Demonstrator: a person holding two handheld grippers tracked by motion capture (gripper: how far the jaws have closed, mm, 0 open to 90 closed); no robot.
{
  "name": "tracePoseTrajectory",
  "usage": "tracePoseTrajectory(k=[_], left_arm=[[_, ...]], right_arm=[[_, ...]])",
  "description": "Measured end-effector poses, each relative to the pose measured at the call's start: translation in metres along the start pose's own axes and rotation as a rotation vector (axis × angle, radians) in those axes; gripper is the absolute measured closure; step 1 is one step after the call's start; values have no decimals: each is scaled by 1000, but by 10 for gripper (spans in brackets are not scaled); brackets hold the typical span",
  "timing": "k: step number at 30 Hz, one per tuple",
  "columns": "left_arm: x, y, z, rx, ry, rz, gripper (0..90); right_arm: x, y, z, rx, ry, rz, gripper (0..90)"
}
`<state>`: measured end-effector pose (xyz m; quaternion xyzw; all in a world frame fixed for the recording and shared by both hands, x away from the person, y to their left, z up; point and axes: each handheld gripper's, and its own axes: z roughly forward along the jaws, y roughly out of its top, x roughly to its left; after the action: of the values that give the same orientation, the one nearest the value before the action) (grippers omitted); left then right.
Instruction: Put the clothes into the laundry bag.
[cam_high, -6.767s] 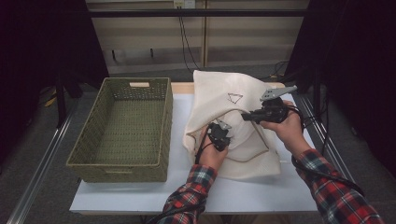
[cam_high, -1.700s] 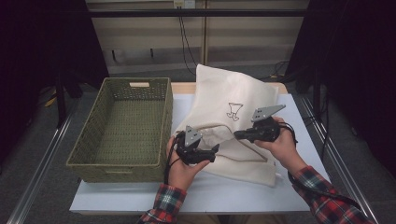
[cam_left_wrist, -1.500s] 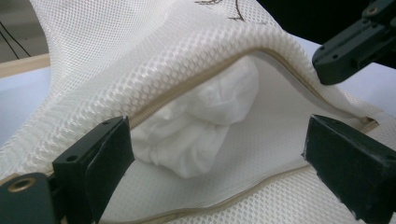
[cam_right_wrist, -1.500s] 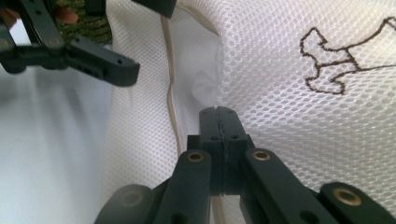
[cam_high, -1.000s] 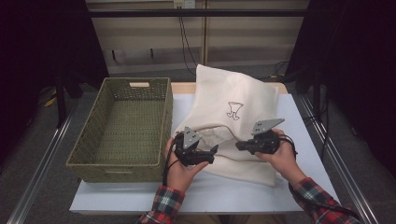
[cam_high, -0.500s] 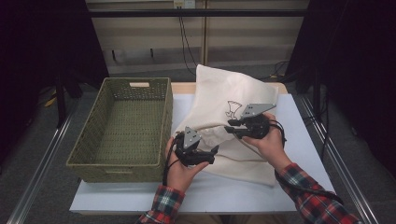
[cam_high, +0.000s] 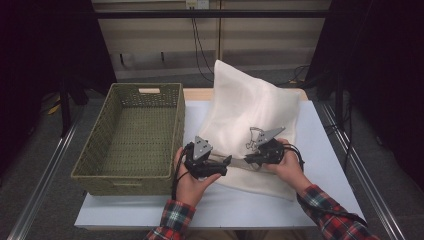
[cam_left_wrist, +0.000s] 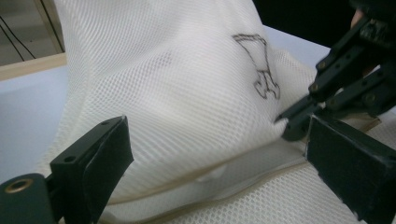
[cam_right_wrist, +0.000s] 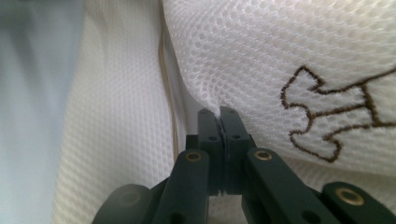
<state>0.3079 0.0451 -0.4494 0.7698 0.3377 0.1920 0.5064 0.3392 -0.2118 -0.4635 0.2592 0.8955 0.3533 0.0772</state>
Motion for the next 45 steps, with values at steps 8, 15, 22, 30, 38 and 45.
tracePoseTrajectory(k=[8,15,22,30,38,45], left_arm=[[0,-1,0,-5,4,-1,71],[4,-4,-1,8,12,-2,71],[4,-4,1,10,12,-8,71],[4,-3,3,5,-3,-12,71],[3,2,2,-6,-8,-22,68],[5,15,0,-39,-8,-29,66]], right_arm=[[-5,-19,1,-6,20,43,897],[-4,-24,-12,27,-1,28,896],[-4,-30,-21,-66,-1,55,815],[-2,-22,-34,-147,-35,38,589],[-7,-27,-54,-215,-103,109,354],[-11,-29,-82,-270,-179,160,199]])
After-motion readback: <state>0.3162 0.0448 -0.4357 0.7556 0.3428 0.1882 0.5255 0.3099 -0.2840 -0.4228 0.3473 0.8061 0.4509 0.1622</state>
